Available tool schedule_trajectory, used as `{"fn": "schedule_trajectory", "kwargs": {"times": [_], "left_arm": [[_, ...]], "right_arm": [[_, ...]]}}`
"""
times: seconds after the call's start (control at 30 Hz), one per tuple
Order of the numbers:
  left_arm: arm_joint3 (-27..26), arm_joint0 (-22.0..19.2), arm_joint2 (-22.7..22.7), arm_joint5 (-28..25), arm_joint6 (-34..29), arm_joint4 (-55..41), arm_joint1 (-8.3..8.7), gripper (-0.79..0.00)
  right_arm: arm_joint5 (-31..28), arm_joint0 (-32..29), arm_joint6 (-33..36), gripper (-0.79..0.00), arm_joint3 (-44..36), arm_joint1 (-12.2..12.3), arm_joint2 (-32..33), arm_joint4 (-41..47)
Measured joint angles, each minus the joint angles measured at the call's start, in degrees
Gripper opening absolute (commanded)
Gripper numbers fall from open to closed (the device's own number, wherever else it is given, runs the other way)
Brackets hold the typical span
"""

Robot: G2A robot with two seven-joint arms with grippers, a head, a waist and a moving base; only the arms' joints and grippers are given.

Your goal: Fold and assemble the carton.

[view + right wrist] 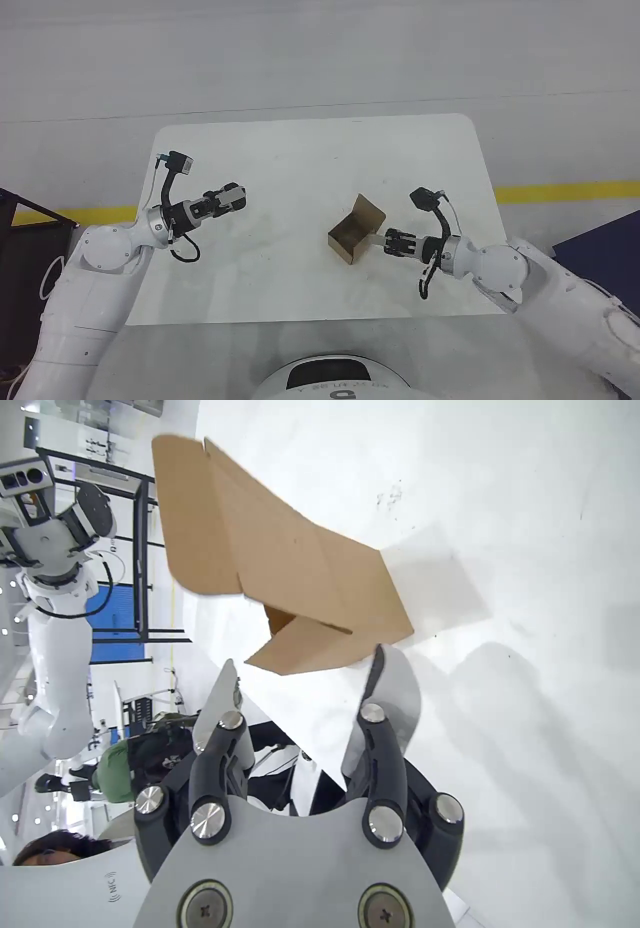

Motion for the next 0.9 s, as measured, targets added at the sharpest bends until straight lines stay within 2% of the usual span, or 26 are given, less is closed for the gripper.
{"fn": "schedule_trajectory", "kwargs": {"times": [0.23,0.5,0.57,0.7,0.73,0.77,0.8,0.83,0.9], "left_arm": [[0.00,0.00,0.00,0.00,0.00,0.00,0.00,0.000],[0.00,0.00,0.00,0.00,0.00,0.00,0.00,0.000],[0.00,0.00,0.00,0.00,0.00,0.00,0.00,0.000],[0.00,0.00,0.00,0.00,0.00,0.00,0.00,0.000],[0.00,0.00,0.00,0.00,0.00,0.00,0.00,0.000],[0.00,0.00,0.00,0.00,0.00,0.00,0.00,0.000],[0.00,0.00,0.00,0.00,0.00,0.00,0.00,0.000],[0.00,0.00,0.00,0.00,0.00,0.00,0.00,0.000],[0.00,0.00,0.00,0.00,0.00,0.00,0.00,0.000]], "right_arm": [[-1.85,11.43,2.39,-0.449,9.10,-5.12,-6.00,3.44],[-1.66,23.56,3.88,-0.431,18.21,-11.17,-12.20,4.54],[-2.10,25.18,3.39,-0.403,19.72,-12.24,-13.01,4.64],[-8.76,24.05,0.71,-0.391,20.86,-13.00,-11.70,7.50],[-10.67,22.83,-0.43,-0.345,20.53,-12.79,-11.00,7.46],[-12.94,21.28,-1.44,-0.225,19.81,-12.50,-10.24,7.49],[-16.62,18.81,-2.60,-0.055,18.64,-12.02,-9.06,7.97],[-19.48,16.80,-3.57,0.000,17.92,-11.58,-8.00,8.00],[-26.17,11.74,-6.35,0.000,15.89,-10.51,-5.42,6.90]]}}
